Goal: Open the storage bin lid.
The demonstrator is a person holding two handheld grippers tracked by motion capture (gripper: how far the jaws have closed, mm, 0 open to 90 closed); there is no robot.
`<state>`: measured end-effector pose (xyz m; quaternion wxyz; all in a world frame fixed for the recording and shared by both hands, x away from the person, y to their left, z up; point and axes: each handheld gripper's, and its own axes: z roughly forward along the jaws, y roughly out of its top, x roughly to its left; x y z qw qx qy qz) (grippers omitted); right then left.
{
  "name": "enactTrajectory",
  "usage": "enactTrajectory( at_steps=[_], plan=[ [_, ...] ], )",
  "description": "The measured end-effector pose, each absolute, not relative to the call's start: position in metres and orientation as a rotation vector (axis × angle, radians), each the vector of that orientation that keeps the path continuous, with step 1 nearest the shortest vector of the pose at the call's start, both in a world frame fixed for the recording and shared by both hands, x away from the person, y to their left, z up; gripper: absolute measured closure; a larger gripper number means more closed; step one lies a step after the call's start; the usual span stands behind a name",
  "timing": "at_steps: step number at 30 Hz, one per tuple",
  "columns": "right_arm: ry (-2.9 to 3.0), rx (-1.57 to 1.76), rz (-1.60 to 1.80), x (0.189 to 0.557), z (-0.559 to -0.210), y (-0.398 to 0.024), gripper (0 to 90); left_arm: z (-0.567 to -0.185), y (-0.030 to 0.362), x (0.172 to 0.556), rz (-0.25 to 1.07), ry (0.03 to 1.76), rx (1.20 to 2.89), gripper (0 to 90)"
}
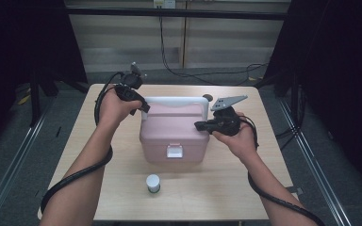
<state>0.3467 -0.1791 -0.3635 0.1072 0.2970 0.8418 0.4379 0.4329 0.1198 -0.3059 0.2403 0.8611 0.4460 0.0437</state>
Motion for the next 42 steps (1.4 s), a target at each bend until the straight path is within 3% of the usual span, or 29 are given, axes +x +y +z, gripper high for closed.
enactTrajectory(
  at_steps=[21,42],
  plan=[
    [2.464,0.89,1.239,0.34,-0.356,-0.209,90.0,-0.299,0.123,0.432,0.102,1.192,2.35,70.8],
    [2.484,0.932,1.222,0.336,-0.37,-0.227,90.0,-0.291,0.125,0.435,0.091,1.181,2.345,70.8]
  ],
)
